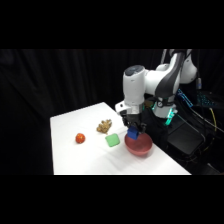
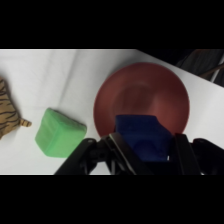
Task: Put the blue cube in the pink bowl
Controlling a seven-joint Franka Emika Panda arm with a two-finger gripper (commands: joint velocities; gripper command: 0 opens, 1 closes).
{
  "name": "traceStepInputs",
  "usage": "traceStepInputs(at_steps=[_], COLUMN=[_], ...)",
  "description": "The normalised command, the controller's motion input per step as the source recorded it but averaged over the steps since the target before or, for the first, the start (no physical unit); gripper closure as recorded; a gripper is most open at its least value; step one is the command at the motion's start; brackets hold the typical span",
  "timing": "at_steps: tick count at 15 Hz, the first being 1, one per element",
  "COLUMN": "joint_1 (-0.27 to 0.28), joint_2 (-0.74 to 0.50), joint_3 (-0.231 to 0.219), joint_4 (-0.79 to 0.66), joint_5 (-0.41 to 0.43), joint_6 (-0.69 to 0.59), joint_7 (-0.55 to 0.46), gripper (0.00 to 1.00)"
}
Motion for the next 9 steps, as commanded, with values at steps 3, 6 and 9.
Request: traceStepInputs(at_steps=[3, 6, 9], joint_1=[0.028, 0.017, -0.001], joint_2=[0.09, 0.10, 0.08], joint_3=[0.061, 0.061, 0.051], joint_4=[-0.07, -0.02, 0.01], joint_5=[0.234, 0.182, 0.128], joint_6=[0.22, 0.17, 0.12], joint_7=[-0.14, -0.14, -0.13], gripper=[0.75, 0.75, 0.75])
